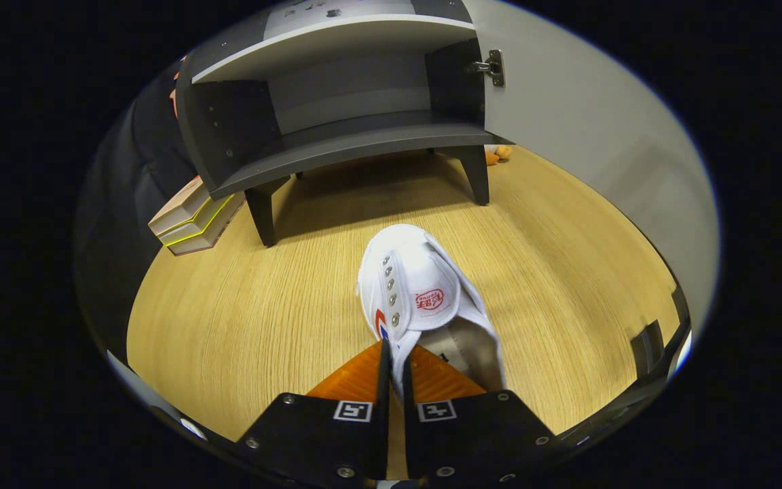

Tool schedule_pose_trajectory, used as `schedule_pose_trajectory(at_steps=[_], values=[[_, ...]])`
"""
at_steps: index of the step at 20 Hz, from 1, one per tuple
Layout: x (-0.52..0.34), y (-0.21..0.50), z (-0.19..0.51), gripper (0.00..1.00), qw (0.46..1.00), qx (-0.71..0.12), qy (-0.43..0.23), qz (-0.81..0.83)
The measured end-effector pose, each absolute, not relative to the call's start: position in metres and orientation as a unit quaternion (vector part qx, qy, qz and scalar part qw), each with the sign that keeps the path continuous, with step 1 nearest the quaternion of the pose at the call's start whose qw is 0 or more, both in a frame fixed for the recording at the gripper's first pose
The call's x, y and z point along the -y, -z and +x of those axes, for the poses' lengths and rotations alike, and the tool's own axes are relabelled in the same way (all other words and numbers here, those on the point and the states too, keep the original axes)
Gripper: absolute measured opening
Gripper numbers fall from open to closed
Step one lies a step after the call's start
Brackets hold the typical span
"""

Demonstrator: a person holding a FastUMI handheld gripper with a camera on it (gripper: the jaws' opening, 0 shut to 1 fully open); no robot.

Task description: Open the shoe cabinet door, grab the shoes and put them into the shoe cabinet, then close the shoe cabinet door.

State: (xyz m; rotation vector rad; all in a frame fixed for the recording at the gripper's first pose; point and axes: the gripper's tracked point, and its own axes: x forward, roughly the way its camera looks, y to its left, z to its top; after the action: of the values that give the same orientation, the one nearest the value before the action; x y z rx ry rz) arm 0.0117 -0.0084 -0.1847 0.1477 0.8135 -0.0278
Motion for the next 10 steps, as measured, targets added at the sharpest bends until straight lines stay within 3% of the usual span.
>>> schedule_pose_trajectory(at_steps=[4,10], values=[[0.005,0.185,0.012,0.01,0.913,-0.403,-0.001,0.069],[0.0,0.175,0.015,0.0,0.92,-0.39,-0.028,0.039]])
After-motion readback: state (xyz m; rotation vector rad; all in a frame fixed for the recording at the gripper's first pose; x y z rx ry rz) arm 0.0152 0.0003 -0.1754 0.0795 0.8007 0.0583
